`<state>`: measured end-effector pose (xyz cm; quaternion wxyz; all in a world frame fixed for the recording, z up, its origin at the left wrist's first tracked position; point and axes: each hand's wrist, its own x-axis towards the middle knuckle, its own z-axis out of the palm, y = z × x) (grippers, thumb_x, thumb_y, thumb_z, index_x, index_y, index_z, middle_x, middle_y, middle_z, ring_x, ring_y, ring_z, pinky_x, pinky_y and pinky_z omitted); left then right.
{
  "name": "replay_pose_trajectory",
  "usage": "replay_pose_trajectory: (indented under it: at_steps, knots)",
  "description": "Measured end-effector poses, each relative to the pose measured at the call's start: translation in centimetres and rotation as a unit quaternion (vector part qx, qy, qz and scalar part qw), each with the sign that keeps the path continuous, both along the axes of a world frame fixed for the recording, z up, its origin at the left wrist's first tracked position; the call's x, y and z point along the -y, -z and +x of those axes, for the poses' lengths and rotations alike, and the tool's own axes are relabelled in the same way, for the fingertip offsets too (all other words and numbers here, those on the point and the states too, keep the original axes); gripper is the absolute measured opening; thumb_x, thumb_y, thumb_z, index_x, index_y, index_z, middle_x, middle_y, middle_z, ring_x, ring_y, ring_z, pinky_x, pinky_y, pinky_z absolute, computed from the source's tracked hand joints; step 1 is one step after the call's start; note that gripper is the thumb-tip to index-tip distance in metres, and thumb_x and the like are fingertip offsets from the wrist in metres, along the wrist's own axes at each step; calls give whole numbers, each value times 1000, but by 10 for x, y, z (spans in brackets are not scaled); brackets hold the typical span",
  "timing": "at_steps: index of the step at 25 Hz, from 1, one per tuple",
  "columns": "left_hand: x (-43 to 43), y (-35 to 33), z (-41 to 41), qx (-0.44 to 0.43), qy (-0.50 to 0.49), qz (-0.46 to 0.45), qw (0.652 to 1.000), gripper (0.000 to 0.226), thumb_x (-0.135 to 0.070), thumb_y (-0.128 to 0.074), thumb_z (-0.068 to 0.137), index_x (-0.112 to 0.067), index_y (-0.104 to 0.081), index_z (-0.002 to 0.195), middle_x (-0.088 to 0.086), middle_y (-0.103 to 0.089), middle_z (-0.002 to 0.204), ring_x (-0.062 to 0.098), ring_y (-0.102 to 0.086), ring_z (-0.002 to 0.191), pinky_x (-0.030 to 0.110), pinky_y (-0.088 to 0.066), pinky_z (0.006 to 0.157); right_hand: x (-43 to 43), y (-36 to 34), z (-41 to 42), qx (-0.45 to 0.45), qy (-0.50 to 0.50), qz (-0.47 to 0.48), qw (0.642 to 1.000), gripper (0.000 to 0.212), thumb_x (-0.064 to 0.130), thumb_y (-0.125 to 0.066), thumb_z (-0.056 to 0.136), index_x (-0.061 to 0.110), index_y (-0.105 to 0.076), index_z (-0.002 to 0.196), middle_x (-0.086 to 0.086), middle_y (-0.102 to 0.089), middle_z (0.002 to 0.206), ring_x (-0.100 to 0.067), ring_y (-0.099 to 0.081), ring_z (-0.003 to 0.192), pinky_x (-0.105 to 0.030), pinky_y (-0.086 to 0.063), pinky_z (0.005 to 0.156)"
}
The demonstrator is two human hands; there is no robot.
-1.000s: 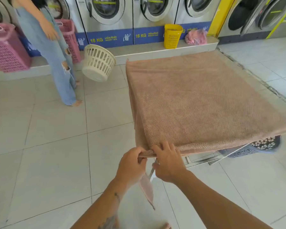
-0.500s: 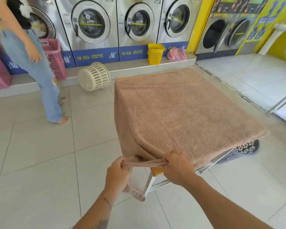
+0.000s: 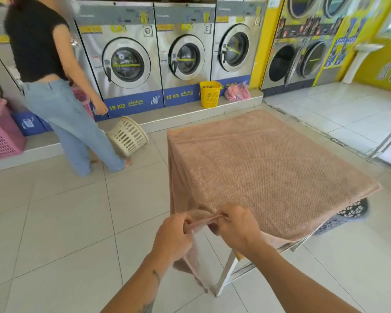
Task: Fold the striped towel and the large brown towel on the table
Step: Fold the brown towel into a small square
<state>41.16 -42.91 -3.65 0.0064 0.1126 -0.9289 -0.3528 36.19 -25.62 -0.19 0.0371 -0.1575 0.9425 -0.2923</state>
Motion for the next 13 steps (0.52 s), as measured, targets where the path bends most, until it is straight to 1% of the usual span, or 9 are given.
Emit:
replay_pose_trajectory:
  at_steps: [1, 3, 5, 7, 9, 10, 11, 12, 13]
  knots:
    - [8, 4, 2, 18, -25, -2, 1000, 18, -12, -58, 78, -30, -59, 78, -11, -60, 78, 6, -55, 68, 18, -36, 54, 2, -8, -3, -15, 2, -4, 1000, 10, 17, -58, 77, 14, -60, 67, 3, -60, 70, -23, -57, 67, -36, -48, 60]
    - [21, 5, 1, 41, -74, 21, 996, 21, -9, -51, 74, -28, -60, 77, -9, -61, 77, 8, -58, 69, 23, -40, 54, 3, -20, -8, -25, 30, -20, 999, 15, 14, -58, 78, 16, -56, 63, 3, -60, 70, -21, -57, 67, -39, -49, 61]
    - [32, 1, -4, 39, -88, 48, 994, 17, -14, -52, 81, -28, -60, 75, -9, -62, 72, 10, -59, 65, 25, -41, 53, -1, -23, -14, -18, 70, -14, 997, 21, 15, -58, 80, 20, -53, 61, 5, -59, 70, -20, -58, 65, -39, -51, 59]
    - [39, -8, -11, 14, -59, 51, 997, 17, -20, -56, 90, -28, -62, 75, -10, -61, 65, 8, -56, 59, 23, -37, 52, -7, -22, -18, -4, 84, 44, 996, 17, 18, -56, 82, 21, -58, 66, 4, -61, 73, -20, -60, 65, -41, -56, 60]
    - [41, -20, -20, -27, -18, 48, 998, 21, -22, -57, 92, -27, -62, 72, -10, -57, 60, 7, -51, 55, 22, -34, 50, -8, -22, -15, 35, 54, 121, 991, 7, 22, -56, 82, 20, -62, 79, 3, -60, 84, -19, -61, 75, -44, -58, 70]
    - [40, -27, -24, -46, 2, 44, 998, 23, -21, -58, 91, -28, -62, 69, -10, -57, 58, 7, -51, 54, 21, -34, 50, -3, -24, -11, 57, 25, 153, 986, 11, 27, -58, 80, 21, -62, 89, 4, -58, 91, -19, -59, 84, -44, -57, 79]
    - [39, -33, -29, -59, 24, 39, 997, 25, -20, -59, 88, -29, -60, 65, -10, -57, 57, 7, -51, 55, 21, -34, 50, 4, -25, -6, 70, -6, 170, 983, 26, 33, -58, 77, 23, -61, 100, 6, -55, 97, -19, -56, 93, -44, -53, 87]
    - [37, -38, -33, -67, 48, 31, 996, 27, -20, -59, 86, -30, -58, 61, -11, -57, 56, 8, -53, 56, 21, -34, 49, 13, -27, -1, 74, -26, 166, 983, 39, 40, -55, 74, 25, -58, 110, 6, -54, 103, -19, -54, 99, -44, -49, 93]
    - [36, -42, -35, -71, 66, 23, 995, 28, -20, -60, 84, -32, -57, 58, -11, -58, 57, 10, -54, 57, 21, -35, 50, 24, -29, 3, 65, -38, 143, 987, 46, 46, -50, 74, 25, -58, 115, 5, -55, 107, -20, -53, 102, -44, -47, 95]
